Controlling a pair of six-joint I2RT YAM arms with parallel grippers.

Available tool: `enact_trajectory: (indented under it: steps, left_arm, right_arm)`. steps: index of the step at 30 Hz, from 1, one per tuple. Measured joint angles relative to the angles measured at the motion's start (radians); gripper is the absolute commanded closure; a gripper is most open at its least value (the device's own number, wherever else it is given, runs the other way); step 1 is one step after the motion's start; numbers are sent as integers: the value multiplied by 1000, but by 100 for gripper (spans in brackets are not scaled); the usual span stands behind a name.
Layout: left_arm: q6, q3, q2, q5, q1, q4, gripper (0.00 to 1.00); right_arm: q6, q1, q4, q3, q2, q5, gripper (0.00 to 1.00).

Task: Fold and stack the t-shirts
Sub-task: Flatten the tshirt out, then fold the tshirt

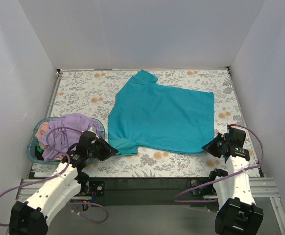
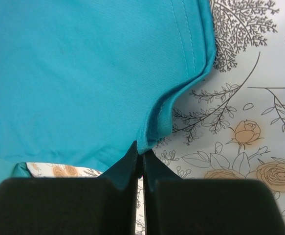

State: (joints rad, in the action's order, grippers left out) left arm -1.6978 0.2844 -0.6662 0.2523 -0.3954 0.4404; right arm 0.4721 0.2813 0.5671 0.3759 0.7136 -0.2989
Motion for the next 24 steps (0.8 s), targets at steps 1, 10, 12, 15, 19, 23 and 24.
enact_trajectory:
  steps: [1,10,12,15,19,23,24]
  left_arm:
    - [-2,4,-8,0,-1,1,100]
    - [-24,42,-79,-26,-7,15,100]
    - [-24,52,-90,-32,-7,24,100]
    - [-23,68,-105,-39,-8,37,100]
    - [-18,111,-155,-51,-11,52,100]
    - [9,192,-248,-51,-17,42,100]
    - [17,220,-280,-55,-19,37,100]
  right_arm:
    - [0,0,3,0,7,2,91]
    - [6,0,7,-10,57,32,89]
    - [9,0,8,-12,57,37,89]
    - [11,0,7,-12,58,42,89]
    - [11,0,10,-5,59,50,90]
    - [-3,0,10,39,73,44,90]
    - [-6,0,8,54,82,41,90]
